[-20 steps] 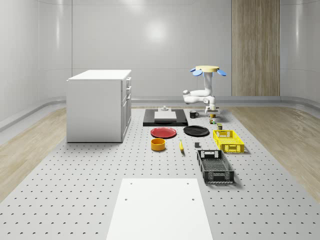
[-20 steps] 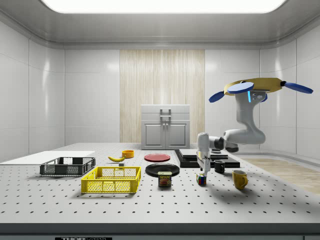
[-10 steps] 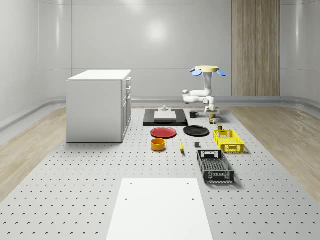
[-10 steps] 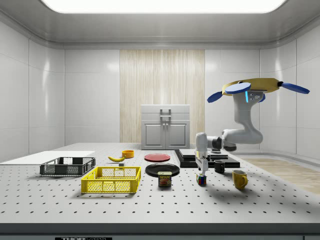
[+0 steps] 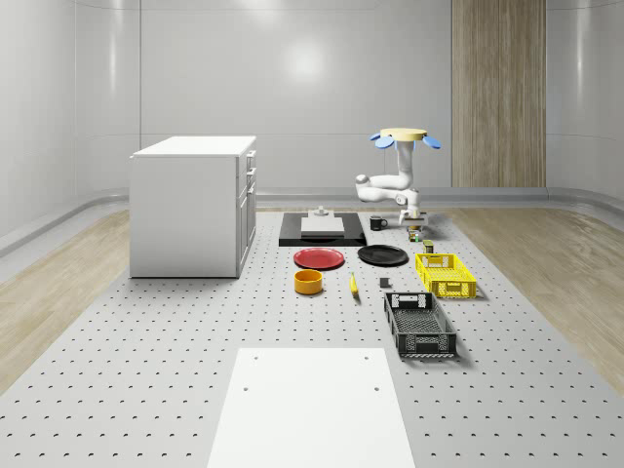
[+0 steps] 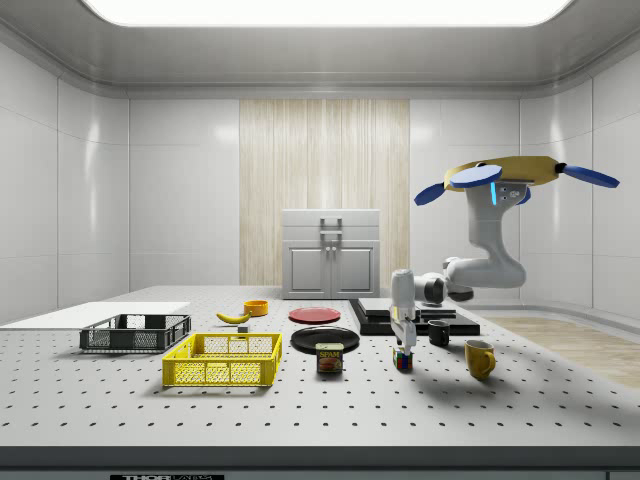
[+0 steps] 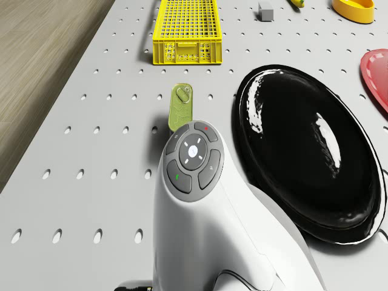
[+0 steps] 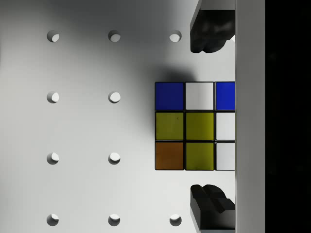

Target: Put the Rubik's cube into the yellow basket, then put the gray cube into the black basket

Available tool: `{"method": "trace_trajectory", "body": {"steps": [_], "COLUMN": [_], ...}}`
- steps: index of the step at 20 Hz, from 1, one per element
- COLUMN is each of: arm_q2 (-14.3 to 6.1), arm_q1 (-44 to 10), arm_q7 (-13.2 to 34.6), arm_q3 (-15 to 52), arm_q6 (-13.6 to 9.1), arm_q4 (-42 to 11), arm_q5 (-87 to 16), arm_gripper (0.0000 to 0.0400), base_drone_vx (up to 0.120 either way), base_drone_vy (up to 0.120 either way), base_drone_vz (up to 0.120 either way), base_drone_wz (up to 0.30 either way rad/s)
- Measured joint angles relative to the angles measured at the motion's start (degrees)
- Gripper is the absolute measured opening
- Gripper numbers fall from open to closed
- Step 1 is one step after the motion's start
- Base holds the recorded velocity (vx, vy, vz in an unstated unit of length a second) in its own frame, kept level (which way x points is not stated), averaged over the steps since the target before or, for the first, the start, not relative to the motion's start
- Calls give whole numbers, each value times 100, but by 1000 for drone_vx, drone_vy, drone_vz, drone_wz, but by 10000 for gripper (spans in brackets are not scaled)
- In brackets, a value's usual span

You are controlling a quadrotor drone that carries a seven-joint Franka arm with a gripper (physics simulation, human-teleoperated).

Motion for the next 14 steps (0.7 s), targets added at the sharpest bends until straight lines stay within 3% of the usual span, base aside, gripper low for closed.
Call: {"method": "trace_trajectory", "body": {"steps": [14], "arm_q2": [-132], "arm_q1": [-47], "arm_q7": [-23], "arm_q3": [-422], "arm_q6": [280], "arm_q4": [119], "arm_q5": [-371], "arm_gripper": [400], "base_drone_vx": [0], "base_drone_vy": [0], "base_drone_vz": [0], "base_drone_wz": [0]}}
